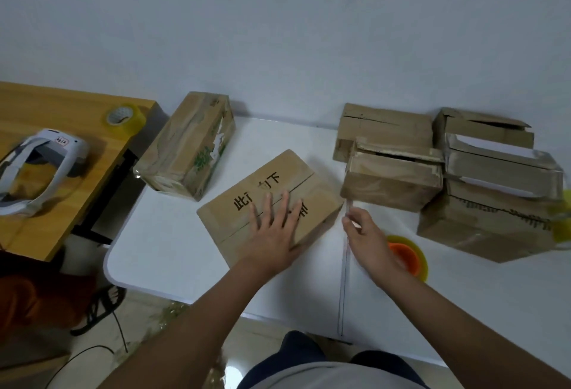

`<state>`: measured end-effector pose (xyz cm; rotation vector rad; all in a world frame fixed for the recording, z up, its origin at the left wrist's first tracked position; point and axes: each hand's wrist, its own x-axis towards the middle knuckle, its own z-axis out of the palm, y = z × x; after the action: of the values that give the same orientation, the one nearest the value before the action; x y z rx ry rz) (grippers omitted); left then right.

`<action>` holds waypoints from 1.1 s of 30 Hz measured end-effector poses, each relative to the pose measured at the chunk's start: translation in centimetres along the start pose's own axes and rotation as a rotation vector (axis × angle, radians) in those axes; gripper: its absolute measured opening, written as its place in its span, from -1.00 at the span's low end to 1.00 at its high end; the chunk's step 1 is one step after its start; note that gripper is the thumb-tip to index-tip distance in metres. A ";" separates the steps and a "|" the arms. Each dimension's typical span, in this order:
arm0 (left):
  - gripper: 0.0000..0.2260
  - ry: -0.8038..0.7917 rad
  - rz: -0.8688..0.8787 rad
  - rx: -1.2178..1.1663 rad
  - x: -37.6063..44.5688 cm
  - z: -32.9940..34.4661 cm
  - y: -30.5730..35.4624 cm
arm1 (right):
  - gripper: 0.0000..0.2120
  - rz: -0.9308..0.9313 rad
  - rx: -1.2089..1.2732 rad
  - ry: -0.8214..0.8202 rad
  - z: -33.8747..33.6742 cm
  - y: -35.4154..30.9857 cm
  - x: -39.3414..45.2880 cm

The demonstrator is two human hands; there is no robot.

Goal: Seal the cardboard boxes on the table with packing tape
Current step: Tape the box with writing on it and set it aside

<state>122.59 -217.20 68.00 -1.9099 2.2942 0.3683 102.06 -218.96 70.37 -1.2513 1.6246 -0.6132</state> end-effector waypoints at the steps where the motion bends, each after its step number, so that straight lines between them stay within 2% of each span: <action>1: -0.21 -0.014 0.041 0.023 0.0 -0.1 -0.6 | -0.59 -0.029 -0.020 0.013 -0.2 -0.2 0.3; 5: -0.24 -0.079 0.205 0.163 0.1 -1.2 -4.1 | -0.53 -0.098 -0.094 -0.035 0.1 -1.3 1.7; 7: -0.17 -0.079 0.208 0.224 -0.3 -2.2 -5.5 | -0.58 -0.074 -0.083 -0.110 0.7 -1.4 1.9; 8: -0.15 -0.064 0.176 0.207 -0.5 -2.5 -5.8 | -0.61 -0.053 -0.064 -0.140 1.0 -1.4 1.8; 11: -0.32 0.000 0.052 -0.032 -1.9 -2.2 -5.0 | -0.72 -0.030 0.043 -0.229 2.2 -0.6 0.7; 13: -0.29 -0.001 0.012 -0.114 -2.4 -1.3 -3.5 | -0.73 -0.034 0.105 -0.255 2.9 -0.2 -0.3; 18: -0.24 0.017 -0.142 -0.282 -1.7 -0.7 0.5 | -0.73 -0.064 0.062 -0.021 2.2 0.0 0.2; 23: -0.39 0.135 -0.184 -0.099 -0.7 0.0 1.5 | -0.55 -0.135 -0.119 0.025 1.0 -2.0 3.6; 26: -0.41 0.099 -0.124 -0.102 -1.0 -0.2 0.8 | -0.49 -0.189 -0.143 0.035 1.0 -2.8 4.9; 30: -0.33 0.025 0.081 -0.209 -2.6 -1.0 -3.6 | -0.49 -0.188 -0.146 -0.022 0.8 -2.2 4.5; 33: -0.31 -0.050 0.096 -0.295 -2.7 -1.6 -6.3 | -0.59 -0.169 -0.145 -0.070 1.4 -1.3 3.0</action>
<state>129.40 -216.17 69.61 -1.8898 2.4160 0.7968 103.87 -222.01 69.71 -1.5115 1.5373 -0.5560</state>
